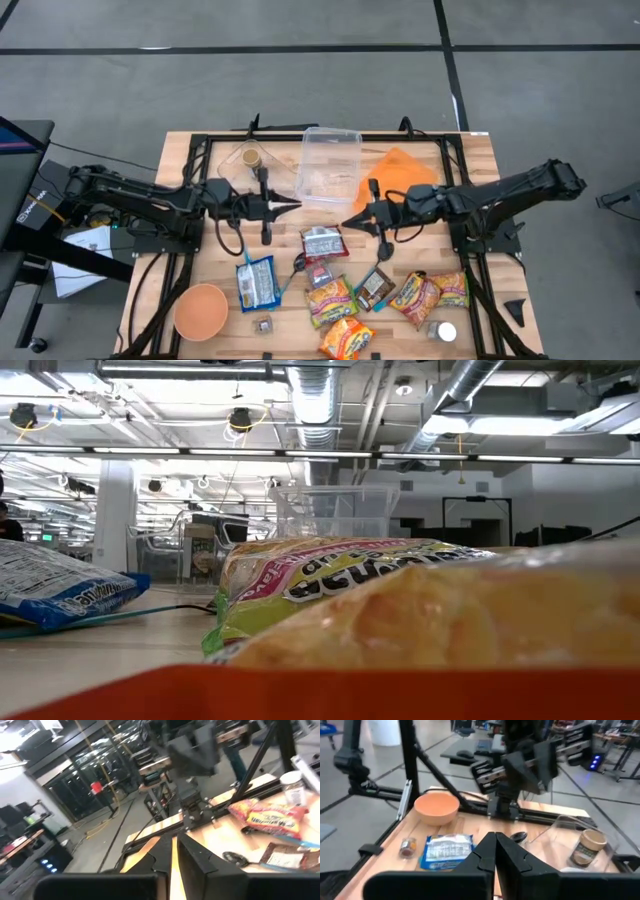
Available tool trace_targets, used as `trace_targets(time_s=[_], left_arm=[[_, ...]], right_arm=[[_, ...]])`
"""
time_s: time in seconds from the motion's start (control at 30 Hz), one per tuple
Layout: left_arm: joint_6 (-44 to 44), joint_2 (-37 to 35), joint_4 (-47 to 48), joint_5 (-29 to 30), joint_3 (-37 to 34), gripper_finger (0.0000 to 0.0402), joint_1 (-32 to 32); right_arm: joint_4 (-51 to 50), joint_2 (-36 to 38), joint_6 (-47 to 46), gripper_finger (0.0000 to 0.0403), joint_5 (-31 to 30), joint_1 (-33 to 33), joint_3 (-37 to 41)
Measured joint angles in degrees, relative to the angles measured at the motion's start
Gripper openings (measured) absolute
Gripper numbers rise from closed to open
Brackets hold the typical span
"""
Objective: Pick & Place Food Item
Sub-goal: Put the brown seasoning bottle into the transparent bin
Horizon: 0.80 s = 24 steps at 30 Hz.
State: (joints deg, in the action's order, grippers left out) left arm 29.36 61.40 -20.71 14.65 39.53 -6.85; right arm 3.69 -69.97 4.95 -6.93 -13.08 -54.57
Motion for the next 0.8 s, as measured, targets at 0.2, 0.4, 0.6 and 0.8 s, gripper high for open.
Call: trace_targets(time_s=[0.2, 0.4, 0.6, 0.8], left_arm=[[5.2, -2.7, 6.3, 14.1, 0.0, 0.0089, -1.9], [4.9, -7.1, 11.1, 19.3, 0.0, 0.0154, -4.0], [5.2, -12.8, 16.3, 20.5, 0.0, 0.02, -3.7], [5.1, -17.2, 18.2, 20.4, 0.0, 0.0227, -3.5]], right_arm=[[1.3, -6.3, -5.0, 0.0072, 7.9, -0.4, 0.0], [7.0, -14.5, -6.3, 0.0182, 8.5, -0.7, 0.0], [13.0, -24.1, -6.2, 0.0265, 13.2, -0.7, -3.8], [12.5, -36.4, -6.1, 0.0282, 18.9, -0.7, -14.4]])
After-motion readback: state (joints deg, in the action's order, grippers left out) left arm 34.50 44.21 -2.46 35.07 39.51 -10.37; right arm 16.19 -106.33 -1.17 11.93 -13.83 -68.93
